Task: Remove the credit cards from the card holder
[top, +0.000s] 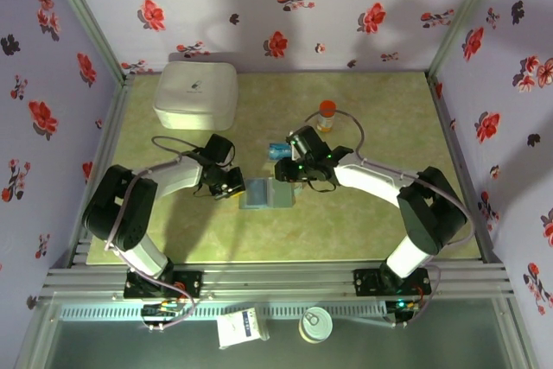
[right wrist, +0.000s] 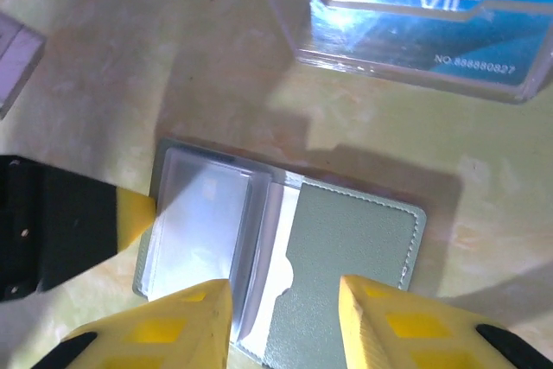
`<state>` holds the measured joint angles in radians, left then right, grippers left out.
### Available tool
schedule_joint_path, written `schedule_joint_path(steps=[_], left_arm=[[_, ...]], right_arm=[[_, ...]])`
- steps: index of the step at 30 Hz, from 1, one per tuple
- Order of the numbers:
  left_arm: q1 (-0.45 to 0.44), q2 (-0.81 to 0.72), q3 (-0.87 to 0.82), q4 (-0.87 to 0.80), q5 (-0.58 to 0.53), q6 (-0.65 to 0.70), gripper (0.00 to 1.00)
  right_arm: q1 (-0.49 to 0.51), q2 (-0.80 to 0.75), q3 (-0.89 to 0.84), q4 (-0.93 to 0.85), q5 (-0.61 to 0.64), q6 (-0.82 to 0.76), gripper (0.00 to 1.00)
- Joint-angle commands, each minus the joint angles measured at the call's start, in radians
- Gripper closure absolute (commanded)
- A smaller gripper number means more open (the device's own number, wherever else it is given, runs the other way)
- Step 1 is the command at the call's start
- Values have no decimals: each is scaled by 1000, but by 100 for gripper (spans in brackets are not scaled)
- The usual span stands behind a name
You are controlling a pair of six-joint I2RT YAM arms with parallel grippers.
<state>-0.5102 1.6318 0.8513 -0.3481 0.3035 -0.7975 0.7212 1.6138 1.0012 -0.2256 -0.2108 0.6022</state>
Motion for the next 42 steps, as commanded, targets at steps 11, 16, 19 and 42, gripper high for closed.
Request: schedule_joint_path(steps=[11,16,19,42], left_arm=[[1,-76,-55,-1,16,-18,93],[-1,-75,-77,-1,4,-14,95],[-1,-68,-87,8,10,-11,95],[-1,-53,-84,-2,3,3,95]], right_arm=[[16,94,29,96,-212,192,61],[30,127,38,118,-247,219,63],[41,160,60,128,-276,231,64],[75,270,89,144,-270,255,72]])
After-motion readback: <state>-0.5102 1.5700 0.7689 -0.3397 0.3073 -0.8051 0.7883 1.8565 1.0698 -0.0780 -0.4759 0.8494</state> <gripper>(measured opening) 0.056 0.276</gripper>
